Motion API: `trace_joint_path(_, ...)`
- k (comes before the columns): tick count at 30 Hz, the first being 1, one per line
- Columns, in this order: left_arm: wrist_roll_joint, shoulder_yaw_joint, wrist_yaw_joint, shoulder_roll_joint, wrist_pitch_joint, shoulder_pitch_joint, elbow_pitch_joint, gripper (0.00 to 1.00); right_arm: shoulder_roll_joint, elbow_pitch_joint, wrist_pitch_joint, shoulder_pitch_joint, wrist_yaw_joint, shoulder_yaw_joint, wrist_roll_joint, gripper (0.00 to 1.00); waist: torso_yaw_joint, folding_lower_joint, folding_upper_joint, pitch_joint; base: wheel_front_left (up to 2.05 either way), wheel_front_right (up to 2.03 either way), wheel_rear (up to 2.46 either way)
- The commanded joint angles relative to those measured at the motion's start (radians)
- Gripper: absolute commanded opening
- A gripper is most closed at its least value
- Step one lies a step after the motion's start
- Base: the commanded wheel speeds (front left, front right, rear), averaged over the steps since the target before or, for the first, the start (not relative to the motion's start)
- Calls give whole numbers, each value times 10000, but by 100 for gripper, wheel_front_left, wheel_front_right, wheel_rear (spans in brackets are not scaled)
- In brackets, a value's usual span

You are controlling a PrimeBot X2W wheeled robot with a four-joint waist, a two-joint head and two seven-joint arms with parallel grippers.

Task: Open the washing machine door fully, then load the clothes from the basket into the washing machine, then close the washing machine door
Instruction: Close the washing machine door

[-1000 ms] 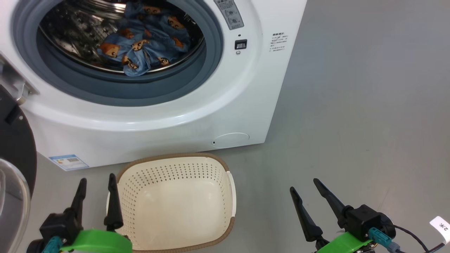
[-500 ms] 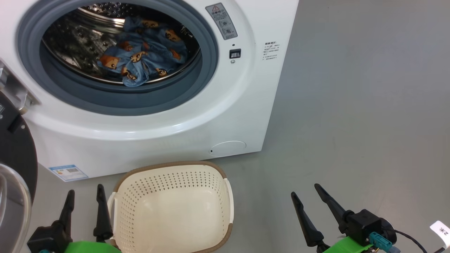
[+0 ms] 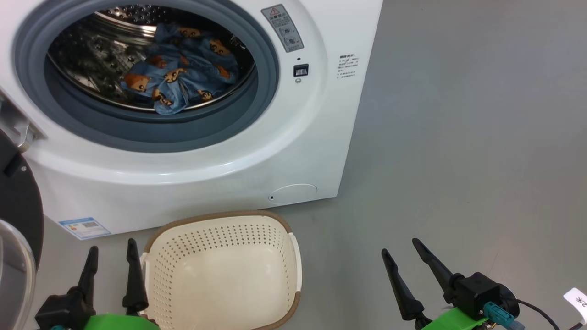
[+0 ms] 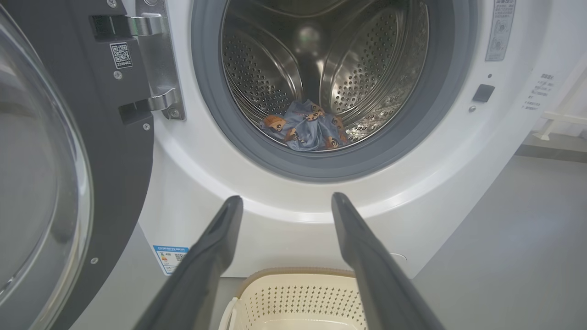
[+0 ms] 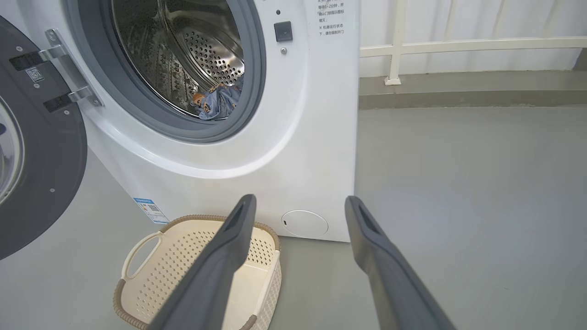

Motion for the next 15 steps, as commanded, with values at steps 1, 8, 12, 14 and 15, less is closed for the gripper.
trace_joint_path(1, -2, 311, -18, 94, -64, 20, -301, 100, 15, -262, -120, -10, 16, 213, -92, 100, -4, 0, 0, 6, 0, 0, 0)
trace_joint_path(8, -4, 351, -23, 94, -64, 4, -286, 100, 15, -274, -120, 8, 16, 180, -99, 100, 4, 0, 0, 26, 0, 0, 0)
trace_joint_path(12, -21, 359, -5, 94, -64, -8, -288, 100, 15, -279, -120, 8, 16, 170, -109, 100, 22, 0, 0, 19, 0, 0, 0)
trace_joint_path(14, -36, 372, 19, 94, -65, -6, -296, 100, 15, -279, -120, 11, 16, 157, -118, 100, 28, 0, 0, -1, 0, 0, 0)
trace_joint_path(15, -44, 378, 28, 94, -65, -2, -292, 100, 15, -276, -120, 15, 16, 159, -119, 100, 28, 0, 0, -14, 0, 0, 0)
